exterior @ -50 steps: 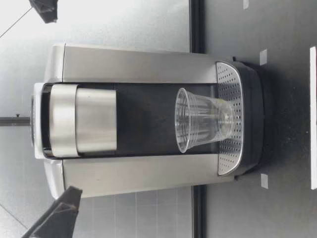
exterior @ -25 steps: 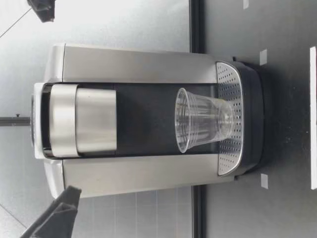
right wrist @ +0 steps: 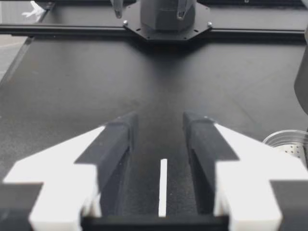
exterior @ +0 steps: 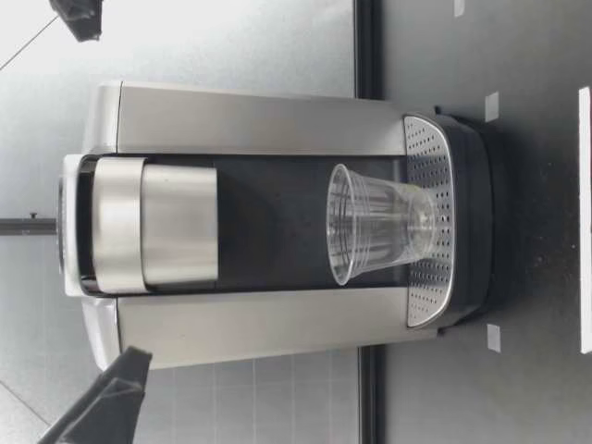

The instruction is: Place the coffee capsule inside the capsule container, then place the cup onto the center of the cup tray, then push the 'Hot Water' and 'Travel Mug' buttons.

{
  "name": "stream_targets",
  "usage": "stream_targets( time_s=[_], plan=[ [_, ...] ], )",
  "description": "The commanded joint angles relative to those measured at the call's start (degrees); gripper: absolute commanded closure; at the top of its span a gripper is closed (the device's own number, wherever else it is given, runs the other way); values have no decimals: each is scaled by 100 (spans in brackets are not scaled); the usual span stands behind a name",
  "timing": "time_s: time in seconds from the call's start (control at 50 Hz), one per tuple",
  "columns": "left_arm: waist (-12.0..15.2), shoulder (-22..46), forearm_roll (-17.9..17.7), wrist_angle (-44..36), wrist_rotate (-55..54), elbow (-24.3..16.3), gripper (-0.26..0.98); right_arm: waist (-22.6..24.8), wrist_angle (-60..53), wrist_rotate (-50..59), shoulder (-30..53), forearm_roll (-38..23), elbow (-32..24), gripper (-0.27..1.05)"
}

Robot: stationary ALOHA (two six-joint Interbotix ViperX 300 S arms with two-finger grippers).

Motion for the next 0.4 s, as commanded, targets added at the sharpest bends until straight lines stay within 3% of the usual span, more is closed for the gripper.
stream_targets(
  time_s=[0.0, 0.38],
  plan=[
    [9, -44, 9, -35, 9, -132, 4, 35, -62, 9, -35, 18, -70, 30],
    [9, -70, 9, -132, 9, -123, 4, 35, -62, 9, -26, 26, -70, 30]
  ],
)
